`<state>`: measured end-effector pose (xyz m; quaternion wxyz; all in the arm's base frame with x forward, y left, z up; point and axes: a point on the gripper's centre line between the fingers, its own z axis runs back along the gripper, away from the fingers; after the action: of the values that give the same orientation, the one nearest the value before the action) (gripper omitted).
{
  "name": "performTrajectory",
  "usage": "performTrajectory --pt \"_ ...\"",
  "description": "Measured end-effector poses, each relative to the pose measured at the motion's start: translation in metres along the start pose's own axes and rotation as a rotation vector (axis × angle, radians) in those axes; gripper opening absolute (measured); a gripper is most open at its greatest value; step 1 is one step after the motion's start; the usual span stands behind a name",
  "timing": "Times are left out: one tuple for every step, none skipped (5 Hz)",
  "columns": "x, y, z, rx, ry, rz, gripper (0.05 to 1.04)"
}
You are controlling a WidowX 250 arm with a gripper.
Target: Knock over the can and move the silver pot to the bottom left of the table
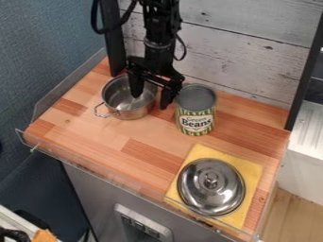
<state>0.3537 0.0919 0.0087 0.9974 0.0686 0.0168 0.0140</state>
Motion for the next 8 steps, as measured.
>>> performTrajectory --pt "0.006 0.010 -0.005 -0.005 -0.020 0.033 0.947" --pt "0.002 0.011 -0.022 -0.026 0.011 0.043 0.659" --pt "0.000 0.009 -0.024 -0.048 0.014 0.046 0.354" --pt "-0.003 0.011 -0.026 -0.051 0.017 0.045 0.150" --pt "-0.008 0.011 -0.013 -0.063 0.002 0.046 0.085" --pt "-0.014 0.011 0.025 -0.081 -0.070 0.055 0.077" --pt "-0.031 0.015 0.063 -0.085 -0.140 0.069 0.077" --pt "-0.060 0.027 0.053 -0.118 -0.096 0.117 0.077"
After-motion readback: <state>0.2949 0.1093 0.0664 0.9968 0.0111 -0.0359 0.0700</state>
